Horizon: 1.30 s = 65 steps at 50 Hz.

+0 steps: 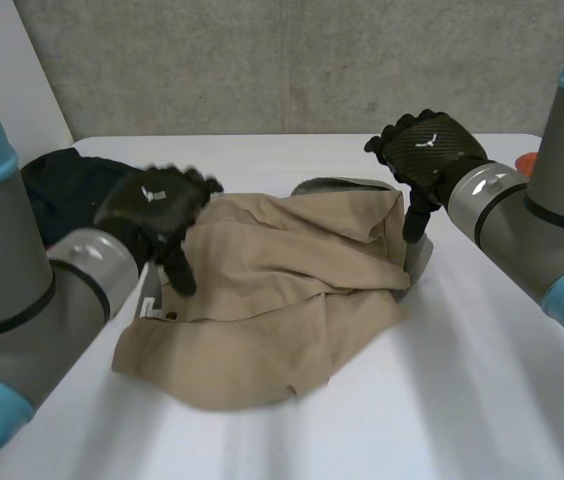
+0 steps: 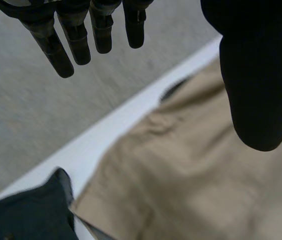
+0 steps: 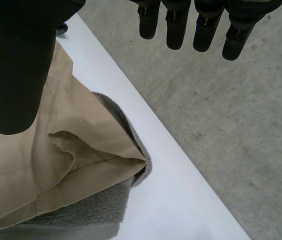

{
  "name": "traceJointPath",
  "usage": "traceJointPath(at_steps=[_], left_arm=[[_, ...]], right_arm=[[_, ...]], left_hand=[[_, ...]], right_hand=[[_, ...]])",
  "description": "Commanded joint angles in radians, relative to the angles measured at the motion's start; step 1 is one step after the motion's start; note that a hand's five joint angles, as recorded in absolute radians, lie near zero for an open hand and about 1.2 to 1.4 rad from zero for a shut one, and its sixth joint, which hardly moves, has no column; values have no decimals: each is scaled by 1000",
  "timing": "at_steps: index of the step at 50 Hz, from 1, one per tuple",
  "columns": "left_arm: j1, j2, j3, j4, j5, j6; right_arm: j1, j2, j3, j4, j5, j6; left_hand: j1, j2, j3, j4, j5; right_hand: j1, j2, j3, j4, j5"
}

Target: Fold the laundry.

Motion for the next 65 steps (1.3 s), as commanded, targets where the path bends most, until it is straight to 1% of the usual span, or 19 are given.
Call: traceJointPath(at_steps=[1, 4, 8, 12, 19, 20, 23, 24, 25, 31, 32, 35, 36, 39, 42, 45, 50, 58, 65], left_arm=[[6, -1, -109, -50, 121, 41], [0, -7, -143, -44, 140, 54], [-6, -22, -192, -19, 117, 90], [-13, -50, -224, 64, 92, 143], [-31, -180, -229, 182, 51, 227], [-36, -199, -226, 194, 45, 233], [-51, -249, -211, 249, 19, 255], [-54, -256, -206, 266, 9, 261], [-54, -259, -197, 306, -20, 268], [-37, -210, -122, 436, -118, 311], [-1, -172, -76, 464, -141, 324], [88, -104, 7, 487, -155, 327], [139, -58, 78, 489, -152, 322], [206, -12, 241, 458, -135, 307], [243, -29, 372, 397, -144, 282], [308, -111, 580, 293, -172, 236], [360, -275, 815, 158, -198, 212], [403, -542, 917, 72, -207, 213], [446, -760, 949, 111, -238, 259]], right_arm=[[6, 34, -3, -11, 3, -1], [8, 45, -3, -15, 3, -3], [11, 53, 3, -18, 6, -6], [11, 54, 4, -26, 6, -8], [14, 56, 12, -31, 6, -14], [14, 56, 12, -31, 6, -15], [15, 60, 15, -40, 8, -23], [15, 60, 15, -41, 9, -24], [17, 62, 15, -43, 12, -31], [15, 62, 16, -51, 23, -40], [14, 62, 16, -54, 25, -38], [12, 60, 20, -57, 25, -38], [14, 59, 20, -58, 25, -37], [15, 59, 21, -60, 25, -35], [20, 59, 23, -60, 25, -35], [26, 62, 26, -63, 25, -37], [32, 66, 30, -69, 25, -40], [38, 73, 33, -71, 25, -41], [38, 74, 35, -74, 25, -46]], left_hand=[[-25, -28, -34, -25, -51], [-25, -28, -34, -25, -51], [-25, -28, -34, -25, -51], [-25, -28, -34, -25, -51], [-22, -25, -31, -22, -47], [37, 34, 27, 37, 11], [570, 567, 561, 570, 544], [819, 816, 809, 819, 793], [1193, 1190, 1184, 1193, 1167], [1197, 1194, 1187, 1197, 1171], [1197, 1194, 1187, 1197, 1171], [1197, 1194, 1187, 1197, 1171], [1197, 1194, 1187, 1197, 1171], [1197, 1194, 1187, 1197, 1171], [1197, 1194, 1187, 1197, 1171], [1197, 1194, 1187, 1197, 1171], [1197, 1194, 1187, 1197, 1171], [1197, 1194, 1187, 1197, 1171], [1197, 1194, 1187, 1197, 1171]], right_hand=[[-42, -33, -32, -35, -49], [-42, -33, -32, -35, -49], [-42, -33, -32, -35, -49], [-42, -33, -32, -35, -49], [-42, -33, -32, -35, -49], [-42, -33, -32, -35, -49], [-42, -33, -32, -35, -49], [-42, -33, -32, -35, -49], [-42, -33, -32, -35, -49], [-42, -33, -32, -35, -49], [-42, -33, -32, -35, -49], [-42, -33, -32, -35, -49], [-42, -33, -32, -35, -49], [-42, -33, -32, -35, -49], [-42, -33, -32, -35, -49], [-42, -33, -32, -35, -49], [-42, -33, -32, -35, -49], [-42, -33, -32, -35, -49], [-42, -33, -32, -35, -49]])
